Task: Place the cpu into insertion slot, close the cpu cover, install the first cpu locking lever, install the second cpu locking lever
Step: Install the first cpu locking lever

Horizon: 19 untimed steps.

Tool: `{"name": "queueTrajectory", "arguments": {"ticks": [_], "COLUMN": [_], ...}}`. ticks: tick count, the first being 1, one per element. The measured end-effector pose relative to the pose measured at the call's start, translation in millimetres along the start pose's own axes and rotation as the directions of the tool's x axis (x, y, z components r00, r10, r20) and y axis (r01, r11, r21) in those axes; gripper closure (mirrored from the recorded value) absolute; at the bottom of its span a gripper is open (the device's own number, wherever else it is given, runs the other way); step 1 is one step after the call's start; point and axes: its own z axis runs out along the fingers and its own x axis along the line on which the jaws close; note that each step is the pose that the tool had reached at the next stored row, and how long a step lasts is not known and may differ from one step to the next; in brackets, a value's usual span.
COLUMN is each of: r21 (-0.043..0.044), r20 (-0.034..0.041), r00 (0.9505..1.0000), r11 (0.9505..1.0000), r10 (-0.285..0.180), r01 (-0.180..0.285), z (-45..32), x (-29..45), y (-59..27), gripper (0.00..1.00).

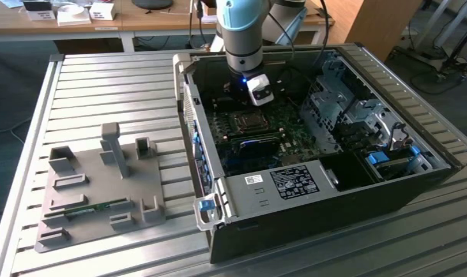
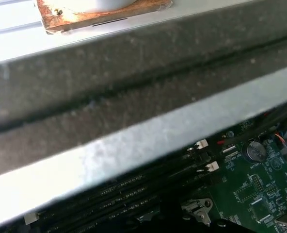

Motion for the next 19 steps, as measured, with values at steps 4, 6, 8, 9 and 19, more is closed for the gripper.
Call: {"name": "queueTrajectory", "arguments": {"ticks": [4,6,8,9,19], "r21": [-0.0004,-0.0006,-0.0002,0.0,-0.0004], "r20": [-0.0001,0.0,-0.0002,-0.0003,-0.0001], "r00": [1.0,1.0,1.0,1.0,1.0], "r11": [1.0,1.0,1.0,1.0,1.0], "r10": [0.0,0.0,0.0,0.0,0.0], "r01": [0.0,0.0,0.0,0.0,0.0], "z": [0.3,0.4,0.4,0.5,2.1], "x": [0.3,0.3,0.1,-0.3,-5.1], "y": [1.2,1.3,1.4,1.6,3.4], "gripper": [0.89,0.89,0.89,0.89,0.89]}}
